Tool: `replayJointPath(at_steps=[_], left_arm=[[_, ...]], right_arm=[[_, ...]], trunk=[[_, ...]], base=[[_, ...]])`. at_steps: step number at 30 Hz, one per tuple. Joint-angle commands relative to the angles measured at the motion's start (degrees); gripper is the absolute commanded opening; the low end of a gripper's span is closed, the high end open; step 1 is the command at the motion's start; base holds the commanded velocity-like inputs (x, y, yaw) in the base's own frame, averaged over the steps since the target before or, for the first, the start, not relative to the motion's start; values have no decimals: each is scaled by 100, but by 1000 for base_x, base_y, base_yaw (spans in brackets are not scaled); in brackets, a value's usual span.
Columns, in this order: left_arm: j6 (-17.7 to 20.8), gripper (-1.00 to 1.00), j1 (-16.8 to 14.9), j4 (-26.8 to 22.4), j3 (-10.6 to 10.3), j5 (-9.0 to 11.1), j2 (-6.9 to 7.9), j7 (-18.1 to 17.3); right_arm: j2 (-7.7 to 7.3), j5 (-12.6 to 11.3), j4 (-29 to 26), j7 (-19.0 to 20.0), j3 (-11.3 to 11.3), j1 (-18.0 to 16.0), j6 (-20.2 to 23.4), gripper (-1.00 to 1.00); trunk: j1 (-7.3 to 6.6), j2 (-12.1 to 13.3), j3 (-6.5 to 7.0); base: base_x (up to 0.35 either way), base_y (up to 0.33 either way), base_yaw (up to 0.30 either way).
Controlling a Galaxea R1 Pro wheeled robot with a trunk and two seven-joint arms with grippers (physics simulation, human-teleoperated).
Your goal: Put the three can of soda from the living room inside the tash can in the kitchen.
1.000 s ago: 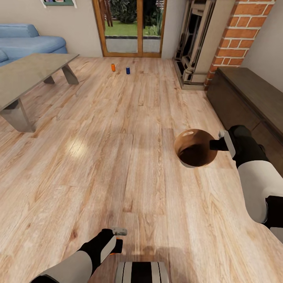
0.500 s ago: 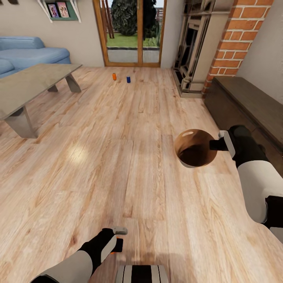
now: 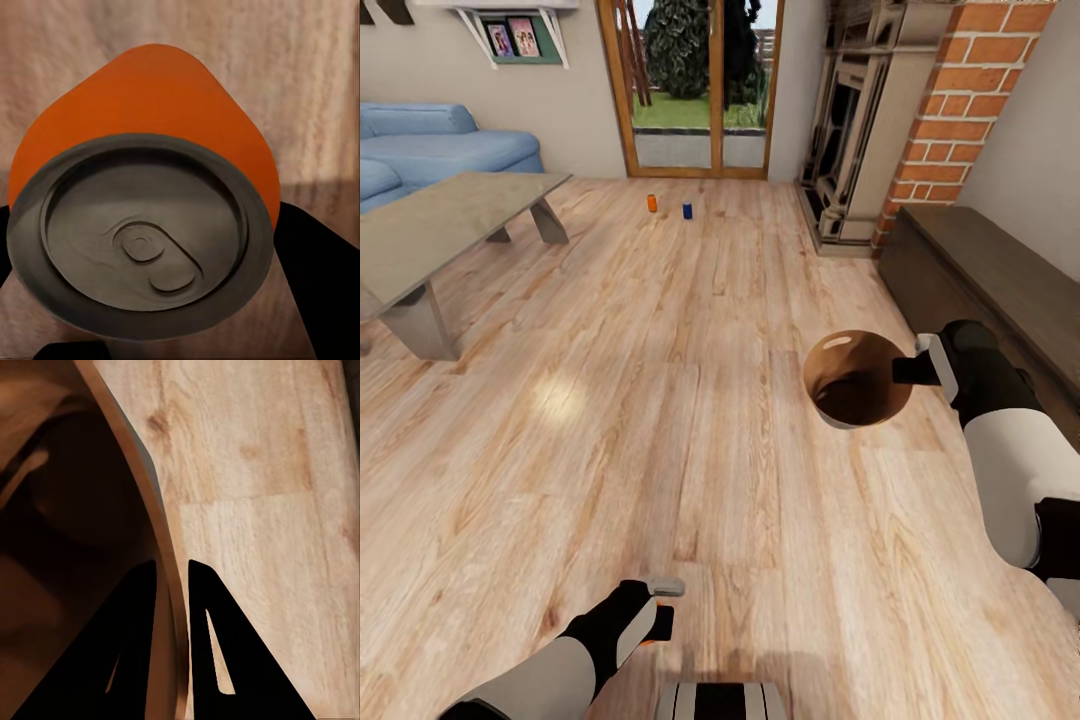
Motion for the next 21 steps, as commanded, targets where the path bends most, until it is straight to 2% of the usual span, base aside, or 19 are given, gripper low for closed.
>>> replayJointPath(at_steps=[1,8,13,16,21], left_arm=[[-1,-100,0,-3,0,3,-1,-3],[46,-100,-2,-306,-1,8,3,-11],[88,-100,-6,-504,-1,9,0,-27],[259,-100,-18,-739,-1,7,-2,-33],[806,-100,-18,-1485,8,16,28,-37]], right_arm=[[0,-46,7,22,-3,-1,0,-100],[-9,-43,98,16,8,7,0,-100],[0,-39,399,1,15,18,0,-100],[5,-38,544,-11,15,21,0,-100],[14,-37,645,-34,12,22,0,-100]], trunk=[[-23,41,19],[-177,322,145],[-287,523,234],[-352,643,288],[-462,844,378]], base=[[0,0,0],[0,0,0],[0,0,0],[0,0,0],[0,0,0]])
